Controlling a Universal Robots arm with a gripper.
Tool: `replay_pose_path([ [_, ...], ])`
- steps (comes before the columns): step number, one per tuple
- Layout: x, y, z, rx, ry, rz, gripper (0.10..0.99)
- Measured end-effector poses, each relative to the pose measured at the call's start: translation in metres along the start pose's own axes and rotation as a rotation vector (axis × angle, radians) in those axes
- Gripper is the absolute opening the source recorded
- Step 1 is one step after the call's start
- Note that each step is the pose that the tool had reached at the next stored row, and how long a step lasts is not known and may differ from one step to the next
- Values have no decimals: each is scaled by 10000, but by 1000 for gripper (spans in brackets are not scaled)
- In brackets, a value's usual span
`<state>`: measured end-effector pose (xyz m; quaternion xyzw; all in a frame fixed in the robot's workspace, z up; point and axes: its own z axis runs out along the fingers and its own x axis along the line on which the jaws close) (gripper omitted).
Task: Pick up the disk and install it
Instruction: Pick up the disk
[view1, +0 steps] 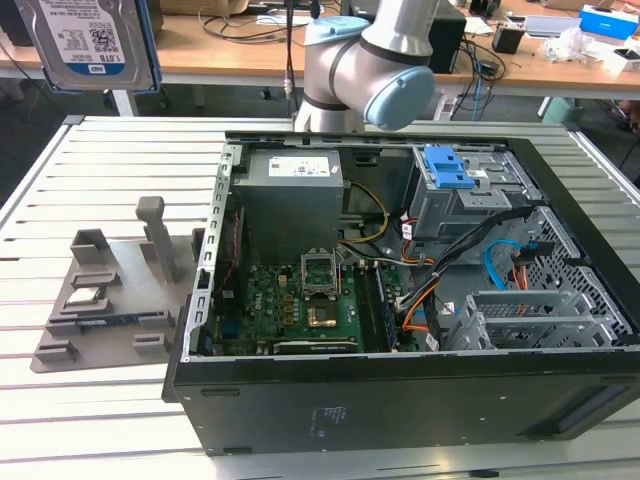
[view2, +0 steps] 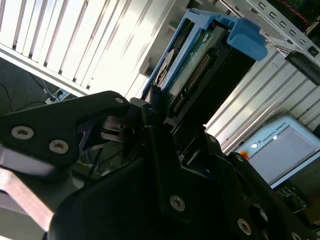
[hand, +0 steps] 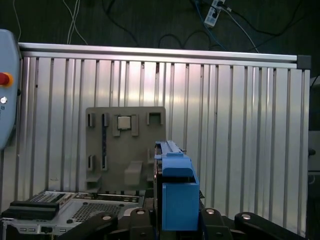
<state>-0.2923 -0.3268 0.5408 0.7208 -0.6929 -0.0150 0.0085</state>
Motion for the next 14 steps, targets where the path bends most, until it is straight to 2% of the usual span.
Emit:
replay_pose_path([
  [1,2,-42,-2,-1,0,-1,365],
  [12,7,-163,-6,-1,1,0,365],
  [14,8,-210,-7,-1,1,0,365],
])
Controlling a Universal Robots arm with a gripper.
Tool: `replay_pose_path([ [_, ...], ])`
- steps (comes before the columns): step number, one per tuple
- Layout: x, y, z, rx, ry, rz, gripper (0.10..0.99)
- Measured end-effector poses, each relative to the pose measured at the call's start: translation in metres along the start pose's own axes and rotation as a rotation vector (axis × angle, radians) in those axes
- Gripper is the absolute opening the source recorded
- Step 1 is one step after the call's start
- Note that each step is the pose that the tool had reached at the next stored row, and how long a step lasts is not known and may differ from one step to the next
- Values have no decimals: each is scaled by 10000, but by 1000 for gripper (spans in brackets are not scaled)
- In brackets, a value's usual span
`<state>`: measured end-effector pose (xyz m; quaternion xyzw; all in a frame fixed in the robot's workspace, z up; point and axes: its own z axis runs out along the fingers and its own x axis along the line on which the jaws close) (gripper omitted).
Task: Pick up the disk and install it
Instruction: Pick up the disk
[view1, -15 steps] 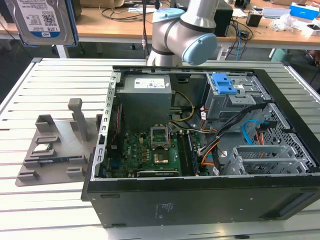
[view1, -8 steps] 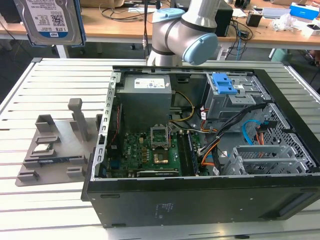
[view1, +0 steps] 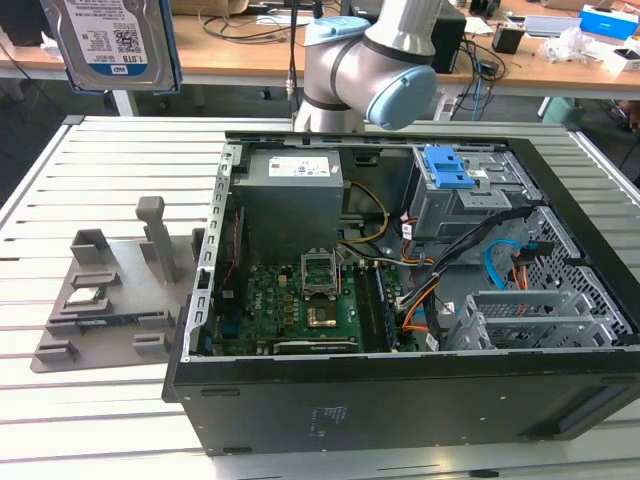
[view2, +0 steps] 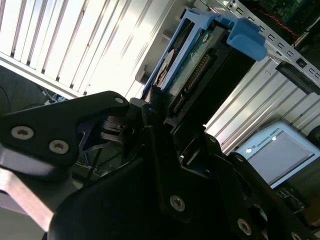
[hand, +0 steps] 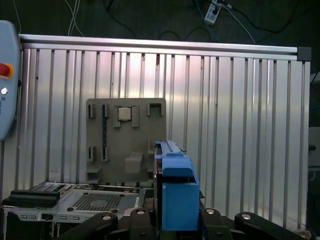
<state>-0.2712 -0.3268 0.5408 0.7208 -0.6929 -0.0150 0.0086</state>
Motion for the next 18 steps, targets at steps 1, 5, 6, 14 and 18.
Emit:
replay_pose_path([
  [1,1,-21,0,1,-1,0,365],
  [5,5,-115,-4,1,0,-1,365],
  [6,6,-148,-5,1,-1,-2,365],
  [14,12,-401,-13,0,-1,0,365],
  [18,16,-539,-17,0,-1,-1,365],
])
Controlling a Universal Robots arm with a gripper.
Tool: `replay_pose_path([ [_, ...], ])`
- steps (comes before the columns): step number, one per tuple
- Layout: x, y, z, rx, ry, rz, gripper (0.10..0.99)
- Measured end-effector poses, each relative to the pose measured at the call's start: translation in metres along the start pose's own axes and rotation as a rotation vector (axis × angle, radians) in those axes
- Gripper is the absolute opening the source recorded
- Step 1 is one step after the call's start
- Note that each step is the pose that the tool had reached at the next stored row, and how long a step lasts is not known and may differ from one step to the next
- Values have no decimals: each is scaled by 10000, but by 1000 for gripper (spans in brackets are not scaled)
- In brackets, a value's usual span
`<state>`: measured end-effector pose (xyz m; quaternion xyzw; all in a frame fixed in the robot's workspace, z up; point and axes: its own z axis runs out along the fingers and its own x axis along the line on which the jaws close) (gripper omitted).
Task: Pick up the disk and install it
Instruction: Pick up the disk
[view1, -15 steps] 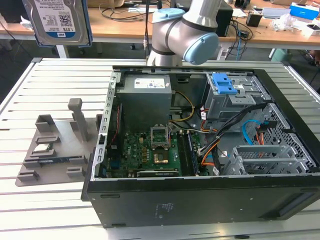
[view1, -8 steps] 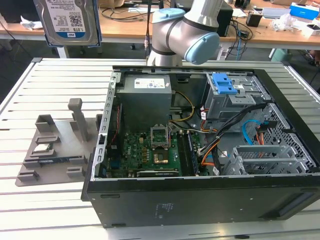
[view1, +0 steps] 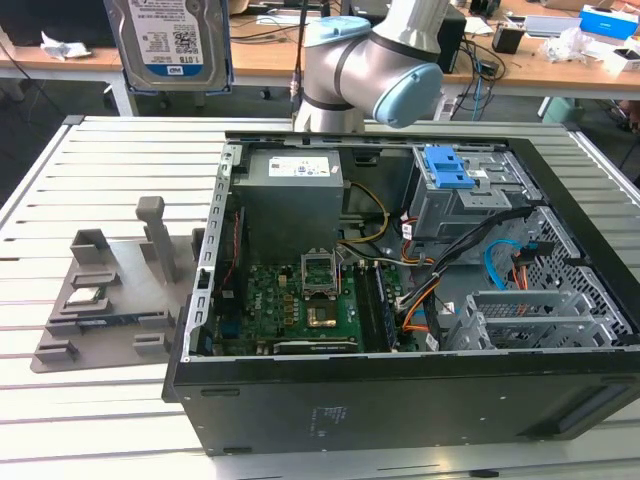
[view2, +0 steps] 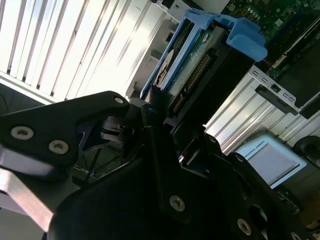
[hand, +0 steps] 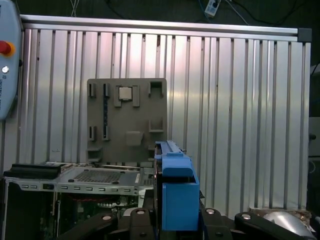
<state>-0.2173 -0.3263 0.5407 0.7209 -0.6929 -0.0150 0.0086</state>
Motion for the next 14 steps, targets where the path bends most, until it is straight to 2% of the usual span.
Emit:
replay_pose_path([
  [4,6,-156,-6,-1,1,1,365],
  [6,8,-212,-7,0,1,0,365],
  [14,22,-610,-21,-4,0,2,365],
])
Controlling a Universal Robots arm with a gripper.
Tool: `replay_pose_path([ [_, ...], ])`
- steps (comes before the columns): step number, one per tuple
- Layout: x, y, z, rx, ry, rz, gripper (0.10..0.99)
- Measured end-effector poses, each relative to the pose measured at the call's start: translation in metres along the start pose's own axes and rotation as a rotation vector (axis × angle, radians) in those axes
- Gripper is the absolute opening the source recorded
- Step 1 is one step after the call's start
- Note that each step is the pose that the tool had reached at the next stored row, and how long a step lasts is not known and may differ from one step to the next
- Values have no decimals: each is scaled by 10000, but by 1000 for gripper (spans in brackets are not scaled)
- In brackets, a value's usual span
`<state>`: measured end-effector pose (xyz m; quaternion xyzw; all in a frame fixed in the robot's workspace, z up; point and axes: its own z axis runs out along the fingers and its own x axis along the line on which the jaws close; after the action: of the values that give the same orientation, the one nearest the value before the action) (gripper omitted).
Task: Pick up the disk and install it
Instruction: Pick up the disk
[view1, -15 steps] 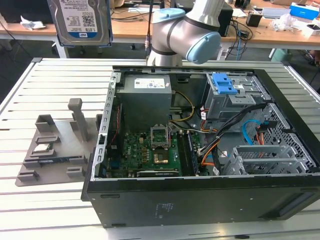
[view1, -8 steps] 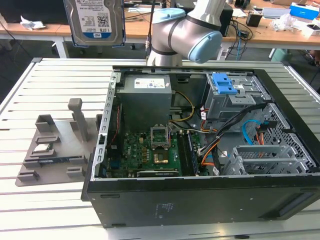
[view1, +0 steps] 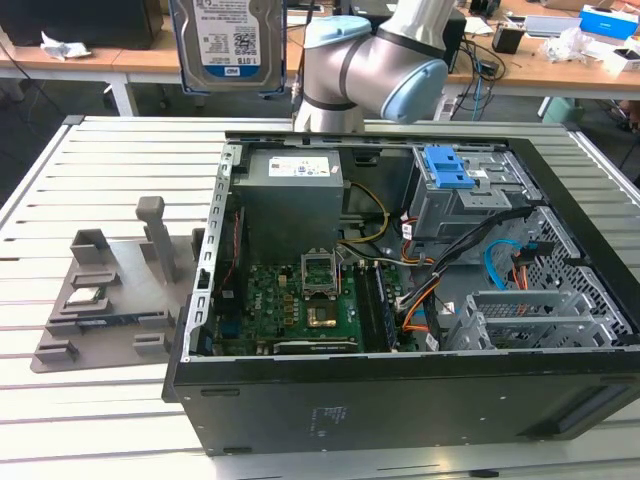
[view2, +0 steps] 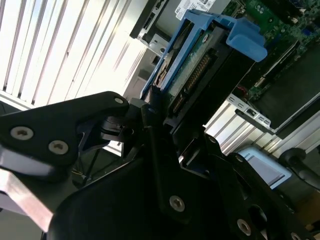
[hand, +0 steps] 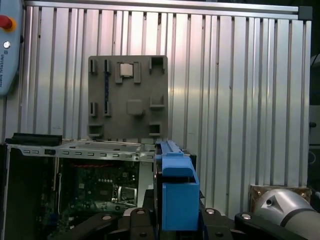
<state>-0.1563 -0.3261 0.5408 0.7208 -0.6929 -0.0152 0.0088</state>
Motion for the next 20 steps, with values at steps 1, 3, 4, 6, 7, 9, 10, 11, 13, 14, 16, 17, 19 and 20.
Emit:
replay_pose_path([
  [1,1,-31,-1,0,0,-1,365],
  [3,5,-112,-4,-1,0,-1,365],
  [4,6,-138,-5,0,0,-1,365],
  [6,8,-195,-6,0,0,-1,365],
  [7,9,-218,-7,0,0,-2,365],
  [9,10,-270,-9,0,0,0,365],
  [10,10,-352,-12,0,1,-2,365],
  [11,11,-370,-13,-1,0,-4,365],
  [13,12,-401,-10,0,-1,-5,365],
  [14,13,-413,-4,0,0,-5,365],
  [16,14,-442,19,-2,1,-4,365],
  [17,15,-455,35,-3,0,-5,365],
  [19,17,-497,113,-5,0,-6,365],
  [20,21,-563,215,-8,0,-4,365],
])
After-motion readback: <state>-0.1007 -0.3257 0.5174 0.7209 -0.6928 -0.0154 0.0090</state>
